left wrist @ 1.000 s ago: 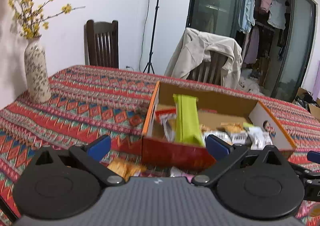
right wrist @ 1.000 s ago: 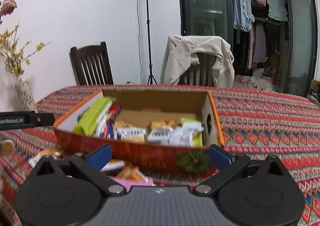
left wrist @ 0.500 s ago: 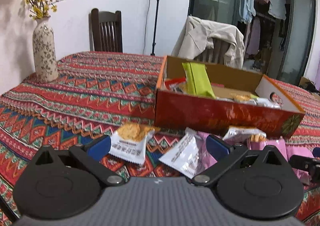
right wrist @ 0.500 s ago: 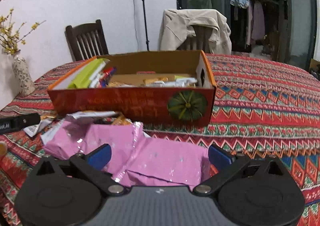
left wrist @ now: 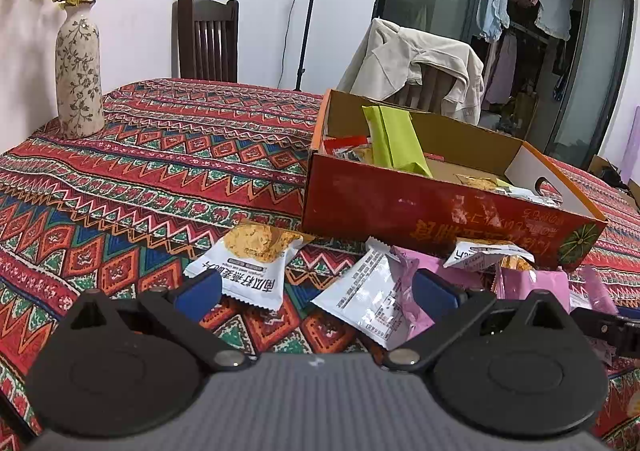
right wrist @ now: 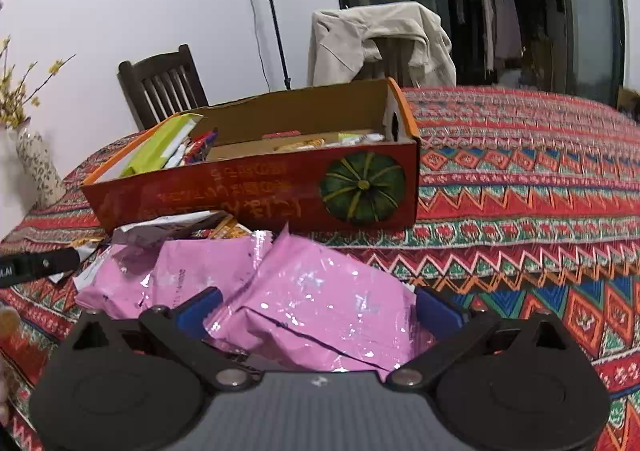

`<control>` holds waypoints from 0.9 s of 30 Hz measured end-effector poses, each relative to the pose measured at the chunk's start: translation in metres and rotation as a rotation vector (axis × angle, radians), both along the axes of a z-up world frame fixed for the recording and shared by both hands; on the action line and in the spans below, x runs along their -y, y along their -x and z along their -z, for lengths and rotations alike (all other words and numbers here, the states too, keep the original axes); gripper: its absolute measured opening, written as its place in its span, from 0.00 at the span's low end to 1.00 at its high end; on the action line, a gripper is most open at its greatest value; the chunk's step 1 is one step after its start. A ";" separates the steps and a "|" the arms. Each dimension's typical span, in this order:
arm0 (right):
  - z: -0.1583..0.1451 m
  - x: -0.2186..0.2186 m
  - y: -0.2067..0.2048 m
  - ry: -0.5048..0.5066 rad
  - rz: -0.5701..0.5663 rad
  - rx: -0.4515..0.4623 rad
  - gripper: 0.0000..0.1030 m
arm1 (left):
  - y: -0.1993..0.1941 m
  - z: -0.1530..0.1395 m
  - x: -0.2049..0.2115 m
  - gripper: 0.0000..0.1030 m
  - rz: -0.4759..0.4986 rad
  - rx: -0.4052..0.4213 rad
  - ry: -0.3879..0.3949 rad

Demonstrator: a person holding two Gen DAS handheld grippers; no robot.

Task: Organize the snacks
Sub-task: 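Withdraw both tools from the box toward the pink packs and crackers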

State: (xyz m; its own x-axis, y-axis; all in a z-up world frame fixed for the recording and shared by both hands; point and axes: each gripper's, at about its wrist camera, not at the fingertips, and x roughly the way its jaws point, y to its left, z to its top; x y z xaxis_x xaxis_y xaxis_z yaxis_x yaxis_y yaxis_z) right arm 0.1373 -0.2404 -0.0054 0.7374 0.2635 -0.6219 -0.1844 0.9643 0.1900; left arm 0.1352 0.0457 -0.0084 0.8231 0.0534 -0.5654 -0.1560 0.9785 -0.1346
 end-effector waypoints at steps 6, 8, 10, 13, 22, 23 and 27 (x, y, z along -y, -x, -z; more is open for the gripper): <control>0.001 0.004 0.001 -0.029 0.009 -0.009 0.83 | -0.002 0.002 -0.001 1.00 -0.012 -0.012 0.001; -0.001 0.002 0.004 -0.024 0.002 0.009 0.79 | -0.002 0.002 -0.001 1.00 -0.017 -0.014 -0.001; -0.002 0.003 0.005 -0.030 0.004 0.014 0.78 | -0.003 0.003 -0.001 1.00 -0.022 -0.019 -0.002; -0.003 0.007 0.006 -0.050 0.014 0.020 0.76 | -0.003 0.004 -0.002 1.00 -0.029 -0.025 -0.003; -0.005 0.010 0.008 -0.069 0.027 0.040 0.72 | -0.004 0.005 0.000 1.00 -0.029 -0.025 -0.015; -0.005 0.010 0.008 -0.068 0.030 0.042 0.71 | -0.004 0.004 0.000 1.00 -0.030 -0.025 -0.016; -0.006 0.015 0.009 -0.077 0.058 0.050 0.70 | -0.004 0.004 0.000 1.00 -0.035 -0.027 -0.016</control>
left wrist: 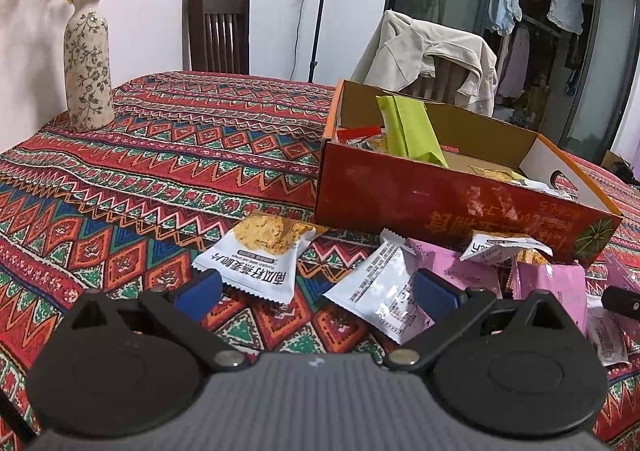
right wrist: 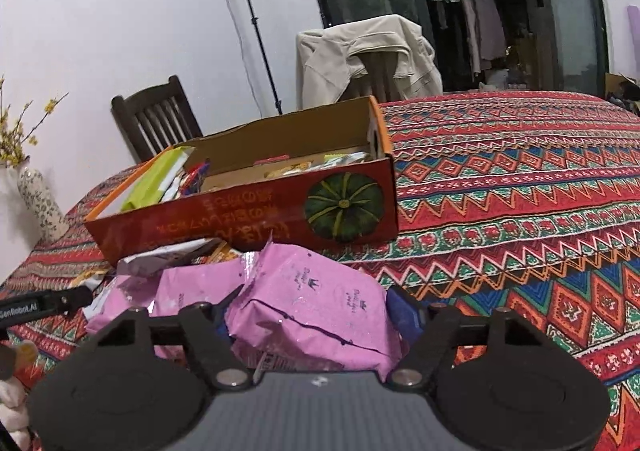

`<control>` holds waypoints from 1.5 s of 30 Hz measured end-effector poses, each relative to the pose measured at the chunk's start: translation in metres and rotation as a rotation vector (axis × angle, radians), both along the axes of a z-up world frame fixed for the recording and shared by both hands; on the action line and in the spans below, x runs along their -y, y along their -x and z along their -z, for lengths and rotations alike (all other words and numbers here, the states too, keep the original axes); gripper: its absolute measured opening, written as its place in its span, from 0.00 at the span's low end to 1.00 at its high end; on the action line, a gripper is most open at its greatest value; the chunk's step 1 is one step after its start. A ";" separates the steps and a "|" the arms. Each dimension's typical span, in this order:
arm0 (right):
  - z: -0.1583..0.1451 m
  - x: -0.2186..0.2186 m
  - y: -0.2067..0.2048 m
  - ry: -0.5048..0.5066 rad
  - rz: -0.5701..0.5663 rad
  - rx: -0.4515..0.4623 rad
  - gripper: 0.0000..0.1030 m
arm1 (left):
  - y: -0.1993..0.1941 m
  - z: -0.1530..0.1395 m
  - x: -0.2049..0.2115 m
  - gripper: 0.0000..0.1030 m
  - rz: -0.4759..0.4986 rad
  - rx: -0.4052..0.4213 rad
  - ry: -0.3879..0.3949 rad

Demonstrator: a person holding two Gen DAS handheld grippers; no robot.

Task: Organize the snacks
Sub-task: 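Withdraw both tools from the box toward the pink packs and crackers, then grasp a pink packet with the right tool while the left tool grasps a cracker packet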

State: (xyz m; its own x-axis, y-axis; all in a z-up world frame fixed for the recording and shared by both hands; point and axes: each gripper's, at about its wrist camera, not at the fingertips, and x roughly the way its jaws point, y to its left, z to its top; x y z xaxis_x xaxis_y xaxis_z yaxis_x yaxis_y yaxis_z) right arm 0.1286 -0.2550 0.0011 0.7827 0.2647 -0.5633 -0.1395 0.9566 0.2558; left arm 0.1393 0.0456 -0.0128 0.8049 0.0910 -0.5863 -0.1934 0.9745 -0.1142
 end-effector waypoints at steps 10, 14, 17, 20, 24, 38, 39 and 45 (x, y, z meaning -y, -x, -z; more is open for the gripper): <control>-0.004 0.002 0.006 -0.013 0.000 0.034 0.61 | -0.003 -0.006 -0.006 1.00 -0.033 -0.041 -0.005; -0.006 0.001 0.009 -0.012 -0.005 0.051 0.53 | -0.004 -0.011 -0.009 1.00 -0.041 -0.049 -0.043; -0.010 0.003 0.013 -0.024 -0.005 0.080 0.40 | -0.004 -0.017 -0.012 1.00 -0.045 -0.040 -0.067; -0.011 0.004 0.014 -0.026 -0.002 0.088 0.37 | -0.008 -0.021 -0.014 1.00 -0.046 -0.042 -0.098; -0.012 0.006 0.015 -0.027 0.011 0.104 0.32 | -0.015 -0.019 -0.017 1.00 -0.045 -0.062 -0.112; -0.009 0.011 0.011 -0.008 0.070 0.096 0.30 | -0.031 -0.002 -0.029 1.00 -0.046 -0.126 -0.117; -0.009 0.011 0.011 -0.007 0.072 0.092 0.31 | -0.032 -0.001 -0.029 1.00 -0.047 -0.128 -0.115; -0.008 0.010 0.009 0.005 0.077 0.089 0.31 | -0.039 0.008 -0.034 0.79 -0.059 -0.139 -0.103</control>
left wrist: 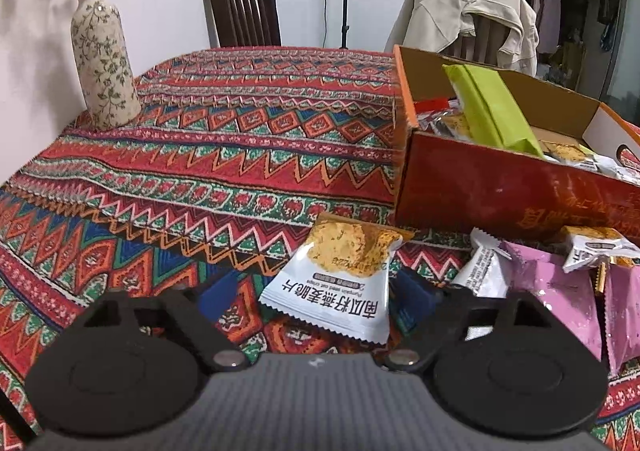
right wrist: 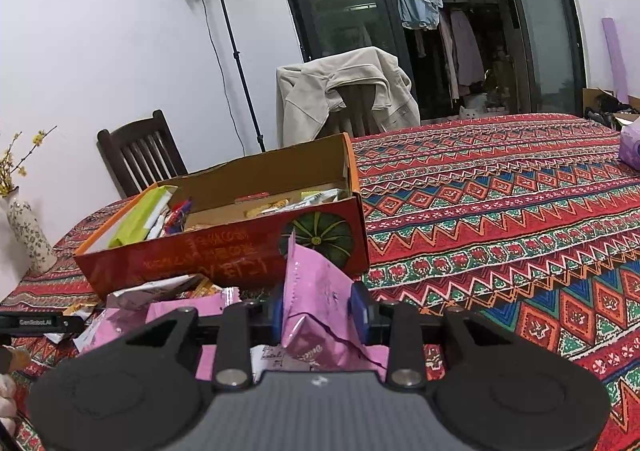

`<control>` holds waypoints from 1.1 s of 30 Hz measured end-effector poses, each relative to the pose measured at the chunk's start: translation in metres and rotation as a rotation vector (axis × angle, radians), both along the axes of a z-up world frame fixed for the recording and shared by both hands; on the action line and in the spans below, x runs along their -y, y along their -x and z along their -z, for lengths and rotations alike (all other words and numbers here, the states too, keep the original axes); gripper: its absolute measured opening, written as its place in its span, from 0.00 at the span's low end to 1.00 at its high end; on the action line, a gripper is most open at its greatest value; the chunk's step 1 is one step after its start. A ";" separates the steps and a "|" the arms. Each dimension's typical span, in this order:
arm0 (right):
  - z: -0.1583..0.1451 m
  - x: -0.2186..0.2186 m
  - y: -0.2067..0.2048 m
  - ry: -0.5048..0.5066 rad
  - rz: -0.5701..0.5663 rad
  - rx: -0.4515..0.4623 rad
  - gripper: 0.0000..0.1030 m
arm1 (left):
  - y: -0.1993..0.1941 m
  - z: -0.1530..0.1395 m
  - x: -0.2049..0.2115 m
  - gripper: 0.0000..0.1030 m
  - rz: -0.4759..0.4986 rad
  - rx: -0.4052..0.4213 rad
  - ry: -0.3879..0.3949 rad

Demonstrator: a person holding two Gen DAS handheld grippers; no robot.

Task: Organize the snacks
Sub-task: 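Grasp a pink packet with the right tool while the left tool grasps a cracker packet, then carry the pink packet and cracker packet into the orange box and open both tools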

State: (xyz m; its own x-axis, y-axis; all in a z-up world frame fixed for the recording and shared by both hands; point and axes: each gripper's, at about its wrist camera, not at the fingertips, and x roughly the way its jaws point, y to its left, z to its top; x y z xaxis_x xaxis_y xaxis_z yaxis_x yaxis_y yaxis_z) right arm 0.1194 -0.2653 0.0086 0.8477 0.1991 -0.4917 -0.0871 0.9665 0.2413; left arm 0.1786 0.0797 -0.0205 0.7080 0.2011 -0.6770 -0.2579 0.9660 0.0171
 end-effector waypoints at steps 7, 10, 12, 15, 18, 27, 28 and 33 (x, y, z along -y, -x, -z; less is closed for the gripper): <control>0.000 -0.004 0.001 0.029 -0.005 0.009 0.31 | 0.007 -0.004 -0.001 0.48 0.025 0.062 0.012; -0.001 -0.006 0.002 0.046 -0.008 0.017 0.28 | 0.013 -0.010 0.000 0.48 0.023 0.085 0.008; -0.003 -0.008 0.004 0.055 -0.010 0.028 0.27 | 0.019 -0.015 0.002 0.47 0.031 0.101 0.008; -0.005 -0.010 0.006 0.063 -0.022 0.042 0.24 | 0.027 -0.020 0.005 0.48 0.044 0.118 0.016; -0.010 -0.013 0.009 0.077 -0.033 0.058 0.21 | 0.034 -0.026 0.008 0.48 0.053 0.134 0.021; -0.027 -0.014 0.021 0.093 -0.038 0.104 0.18 | 0.048 -0.051 0.025 0.48 0.099 0.207 0.028; -0.029 -0.015 0.022 0.094 -0.040 0.110 0.18 | 0.048 -0.054 0.028 0.48 0.106 0.214 0.027; -0.046 -0.021 0.023 0.110 -0.056 0.140 0.18 | 0.046 -0.073 0.042 0.48 0.145 0.256 0.017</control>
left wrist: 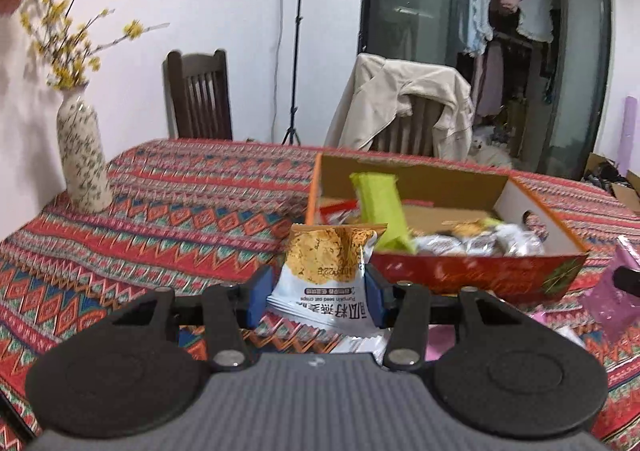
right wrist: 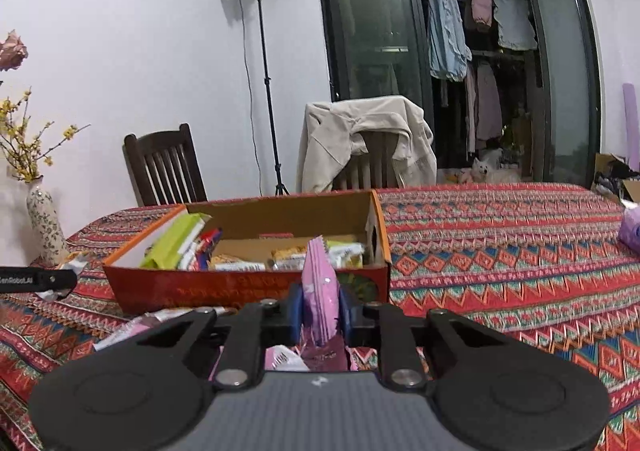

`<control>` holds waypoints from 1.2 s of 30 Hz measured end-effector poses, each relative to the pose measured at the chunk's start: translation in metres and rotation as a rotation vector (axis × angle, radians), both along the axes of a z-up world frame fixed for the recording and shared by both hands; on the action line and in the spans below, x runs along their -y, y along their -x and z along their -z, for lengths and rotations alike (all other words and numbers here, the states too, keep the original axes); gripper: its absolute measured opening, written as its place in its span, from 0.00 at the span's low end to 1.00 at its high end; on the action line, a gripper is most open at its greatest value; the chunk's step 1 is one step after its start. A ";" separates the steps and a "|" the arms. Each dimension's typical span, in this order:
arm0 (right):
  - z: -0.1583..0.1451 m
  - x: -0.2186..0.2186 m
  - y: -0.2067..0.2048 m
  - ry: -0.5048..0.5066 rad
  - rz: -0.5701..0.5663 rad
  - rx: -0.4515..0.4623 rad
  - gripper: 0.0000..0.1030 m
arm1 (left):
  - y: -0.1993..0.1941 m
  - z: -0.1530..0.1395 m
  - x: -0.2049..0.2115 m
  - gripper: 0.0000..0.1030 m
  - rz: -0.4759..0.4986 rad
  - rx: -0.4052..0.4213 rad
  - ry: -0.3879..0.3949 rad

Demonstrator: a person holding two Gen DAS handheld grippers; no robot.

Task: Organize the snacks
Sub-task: 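Carry the pink packet and cracker packet into the orange box and open both tools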

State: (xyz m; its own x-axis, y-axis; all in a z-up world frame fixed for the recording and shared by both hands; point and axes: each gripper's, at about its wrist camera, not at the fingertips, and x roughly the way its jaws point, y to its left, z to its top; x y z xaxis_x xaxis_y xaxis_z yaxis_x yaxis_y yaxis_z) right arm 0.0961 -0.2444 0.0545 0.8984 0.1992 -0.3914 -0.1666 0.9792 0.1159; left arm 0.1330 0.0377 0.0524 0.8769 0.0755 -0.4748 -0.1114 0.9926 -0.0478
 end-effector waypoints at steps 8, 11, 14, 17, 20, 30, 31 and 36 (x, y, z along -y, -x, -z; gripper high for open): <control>-0.032 -0.014 -0.018 -0.010 -0.034 0.031 0.18 | -0.019 -0.025 0.031 0.48 0.068 0.047 -0.021; -0.044 -0.020 -0.029 -0.020 -0.046 0.040 0.18 | -0.031 -0.032 0.042 0.48 0.086 0.054 -0.021; -0.054 -0.028 -0.042 -0.024 -0.052 0.050 0.18 | -0.043 -0.036 0.053 0.48 0.093 0.060 -0.026; -0.059 -0.036 -0.057 -0.031 -0.056 0.054 0.18 | -0.056 -0.038 0.061 0.48 0.093 0.069 -0.030; -0.060 -0.042 -0.075 -0.046 -0.054 0.052 0.18 | -0.067 -0.039 0.065 0.48 0.093 0.075 -0.017; -0.028 -0.045 -0.131 -0.090 -0.029 0.021 0.18 | -0.119 -0.018 0.069 0.48 0.061 0.088 -0.010; -0.023 -0.044 -0.134 -0.094 -0.026 0.019 0.18 | -0.121 -0.014 0.067 0.48 0.059 0.091 -0.009; -0.004 -0.037 -0.151 -0.106 -0.025 -0.017 0.18 | -0.134 0.008 0.064 0.48 0.064 0.060 -0.018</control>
